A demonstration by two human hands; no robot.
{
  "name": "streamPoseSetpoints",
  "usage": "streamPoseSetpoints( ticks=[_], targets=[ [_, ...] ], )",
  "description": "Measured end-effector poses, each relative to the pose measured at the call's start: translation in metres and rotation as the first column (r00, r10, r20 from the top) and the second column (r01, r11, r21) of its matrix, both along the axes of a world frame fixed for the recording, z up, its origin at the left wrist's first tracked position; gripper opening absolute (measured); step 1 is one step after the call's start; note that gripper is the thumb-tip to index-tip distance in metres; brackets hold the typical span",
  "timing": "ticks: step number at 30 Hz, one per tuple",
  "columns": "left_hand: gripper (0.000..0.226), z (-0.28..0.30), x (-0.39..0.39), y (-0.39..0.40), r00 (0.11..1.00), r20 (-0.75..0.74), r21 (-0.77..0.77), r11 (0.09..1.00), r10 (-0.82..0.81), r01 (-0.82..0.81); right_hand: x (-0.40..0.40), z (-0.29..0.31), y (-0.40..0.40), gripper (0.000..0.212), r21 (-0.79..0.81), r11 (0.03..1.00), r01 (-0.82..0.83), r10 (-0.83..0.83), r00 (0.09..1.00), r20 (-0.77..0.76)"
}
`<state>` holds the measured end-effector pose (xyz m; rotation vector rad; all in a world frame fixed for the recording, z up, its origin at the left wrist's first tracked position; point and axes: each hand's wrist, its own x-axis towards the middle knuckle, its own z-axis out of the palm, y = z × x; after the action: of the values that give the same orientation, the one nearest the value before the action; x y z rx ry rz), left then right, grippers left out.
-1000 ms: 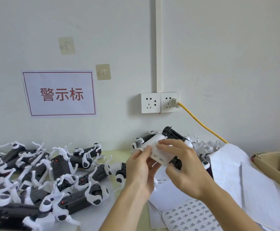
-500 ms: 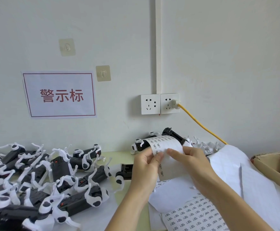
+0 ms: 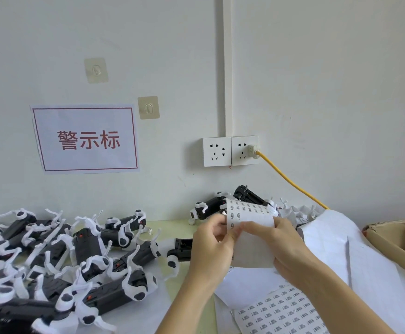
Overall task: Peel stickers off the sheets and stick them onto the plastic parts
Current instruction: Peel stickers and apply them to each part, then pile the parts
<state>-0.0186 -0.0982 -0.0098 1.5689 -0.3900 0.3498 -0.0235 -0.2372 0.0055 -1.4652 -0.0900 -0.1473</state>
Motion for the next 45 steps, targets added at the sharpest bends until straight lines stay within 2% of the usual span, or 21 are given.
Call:
streamPoseSetpoints(
  ticks=[3,6,9,11,13,15,18,36,45],
  targets=[
    [0.022,-0.0002,0.0003,-0.0008,0.981,0.089,-0.024,0.985,0.171,-0.17,0.0006,0.0003,0.0008,0.011,-0.001,0.999,0.039,-0.039,0.999,0.024],
    [0.02,0.0001,-0.0002,0.0009,0.914,0.275,0.085,0.939,0.298,-0.332,0.0006,-0.0016,0.001,0.011,-0.042,0.997,0.061,-0.059,0.997,0.049],
    [0.014,-0.0006,-0.0005,0.0026,0.842,0.428,0.168,0.887,0.327,-0.43,0.0011,-0.004,0.0023,0.007,-0.111,0.987,0.113,-0.106,0.992,0.072],
    [0.011,-0.0018,-0.0003,0.0031,0.814,0.467,0.209,0.851,0.345,-0.481,0.0007,-0.0051,0.0035,0.001,-0.166,0.973,0.158,-0.142,0.984,0.103],
    [0.008,-0.003,0.0007,0.0038,0.796,0.494,0.257,0.815,0.351,-0.519,-0.0001,-0.0052,0.0053,0.01,-0.2,0.965,0.171,-0.142,0.978,0.151],
    [0.006,-0.0039,0.0019,0.004,0.789,0.519,0.306,0.791,0.327,-0.529,0.0,-0.0058,0.0061,0.011,-0.257,0.952,0.166,-0.118,0.974,0.193],
    [0.009,-0.0054,0.0029,0.0044,0.815,0.512,0.366,0.79,0.271,-0.493,0.0014,-0.009,0.0056,0.022,-0.331,0.923,0.199,-0.115,0.96,0.255],
    [0.01,-0.0052,0.0014,0.0042,0.817,0.515,0.394,0.775,0.26,-0.495,-0.0044,-0.0044,0.0032,0.018,-0.325,0.937,0.128,-0.043,0.966,0.255],
    [0.009,-0.0054,0.0003,0.0018,0.861,0.428,0.315,0.847,0.276,-0.428,-0.006,-0.0022,-0.0008,0.022,-0.238,0.971,0.027,0.023,0.979,0.205]
  ],
)
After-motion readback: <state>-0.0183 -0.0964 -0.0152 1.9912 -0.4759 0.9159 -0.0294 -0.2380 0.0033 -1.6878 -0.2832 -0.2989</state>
